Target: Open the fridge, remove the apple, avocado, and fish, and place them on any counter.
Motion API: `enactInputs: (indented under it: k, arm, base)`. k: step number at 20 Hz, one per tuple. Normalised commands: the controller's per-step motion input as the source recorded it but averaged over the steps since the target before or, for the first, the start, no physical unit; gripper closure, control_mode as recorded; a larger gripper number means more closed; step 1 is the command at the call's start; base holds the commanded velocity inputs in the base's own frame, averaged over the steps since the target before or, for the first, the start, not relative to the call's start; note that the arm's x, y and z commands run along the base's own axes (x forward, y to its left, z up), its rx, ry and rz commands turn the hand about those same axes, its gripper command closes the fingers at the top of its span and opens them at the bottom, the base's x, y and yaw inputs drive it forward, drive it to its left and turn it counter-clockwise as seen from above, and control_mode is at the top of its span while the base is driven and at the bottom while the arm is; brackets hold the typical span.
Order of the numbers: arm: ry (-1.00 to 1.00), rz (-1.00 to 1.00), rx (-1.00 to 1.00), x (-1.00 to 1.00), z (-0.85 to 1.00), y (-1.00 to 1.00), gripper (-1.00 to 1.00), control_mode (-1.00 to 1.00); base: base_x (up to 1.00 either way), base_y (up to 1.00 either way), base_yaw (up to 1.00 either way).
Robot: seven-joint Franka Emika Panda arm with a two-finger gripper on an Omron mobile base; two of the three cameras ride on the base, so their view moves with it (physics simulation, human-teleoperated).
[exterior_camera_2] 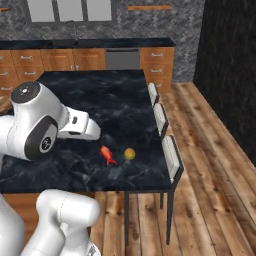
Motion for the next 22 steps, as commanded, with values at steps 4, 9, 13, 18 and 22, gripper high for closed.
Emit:
enactInputs:
  k: [4,9,13,18,22]
  arm:
    - [0.13,0.00,0.03,-0.71,0.08,0.00,-1.00,-1.00]
    - [0.06,0.00,0.00,-0.09,0.00,0.00,-1.00,-1.00]
    - [0.00,0.00,0.00,0.00,0.00,0.00,-1.00,-1.00]
    - [0.00,0.00,0.00,0.00,0.00,0.00,-1.00,-1.00]
    - [0.00,0.00,0.00,0.00,0.00,0.00,-1.00,1.00]
  base:
    - [0.00,0.00,0.00]
    - [0.00,0.00,0.00]
    - [0.00,0.00,0.00]
    - [0.00,0.00,0.00]
    - [-0.25,-0.20,-0.44]
